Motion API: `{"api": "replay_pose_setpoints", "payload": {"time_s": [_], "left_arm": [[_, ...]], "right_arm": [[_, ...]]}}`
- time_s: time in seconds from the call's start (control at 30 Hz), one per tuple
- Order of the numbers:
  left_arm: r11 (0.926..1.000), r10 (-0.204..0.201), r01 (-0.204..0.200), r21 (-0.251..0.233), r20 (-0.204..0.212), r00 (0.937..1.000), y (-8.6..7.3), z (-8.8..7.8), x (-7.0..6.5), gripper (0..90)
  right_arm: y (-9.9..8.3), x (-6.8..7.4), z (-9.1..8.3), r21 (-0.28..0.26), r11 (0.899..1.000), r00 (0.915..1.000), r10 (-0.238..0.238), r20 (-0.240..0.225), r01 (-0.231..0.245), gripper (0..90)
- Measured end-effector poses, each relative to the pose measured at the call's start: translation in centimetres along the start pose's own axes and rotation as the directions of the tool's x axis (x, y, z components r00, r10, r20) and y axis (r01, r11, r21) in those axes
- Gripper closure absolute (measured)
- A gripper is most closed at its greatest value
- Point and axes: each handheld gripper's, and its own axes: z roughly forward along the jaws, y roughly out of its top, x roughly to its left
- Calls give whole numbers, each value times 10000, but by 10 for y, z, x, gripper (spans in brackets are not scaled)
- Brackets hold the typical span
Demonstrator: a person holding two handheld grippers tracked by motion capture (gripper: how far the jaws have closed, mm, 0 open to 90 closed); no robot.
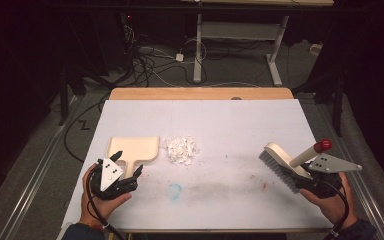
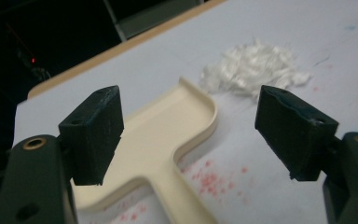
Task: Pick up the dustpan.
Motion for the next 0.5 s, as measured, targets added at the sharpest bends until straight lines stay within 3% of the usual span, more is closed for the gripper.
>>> {"api": "replay_pose_setpoints", "payload": {"time_s": [0.07,0.17,0.37,0.4,0.43,0.5], "left_arm": [[9993,-148,147,333,26,9999,-7,-1,4,204],[9989,-256,252,392,121,9996,-7,-1,4,205],[9973,35,-55,726,280,9996,-6,4,0,225],[9944,21,-22,1061,10,10000,-5,5,2,225],[9944,21,-22,1061,10,10000,-5,5,2,239],[9861,-236,339,1624,-650,9976,-3,7,5,281]], "right_arm": [[-1,0,2,82,10000,10000,-44,10,44,674],[-2,-1,5,203,9998,9999,-69,119,67,674],[-4,-2,5,305,9994,9993,-150,342,140,674],[-5,-1,4,309,9994,9990,-176,414,163,673],[-5,0,3,343,9993,9987,-190,471,174,674],[-5,1,1,366,9990,9982,-278,538,258,673]]}}
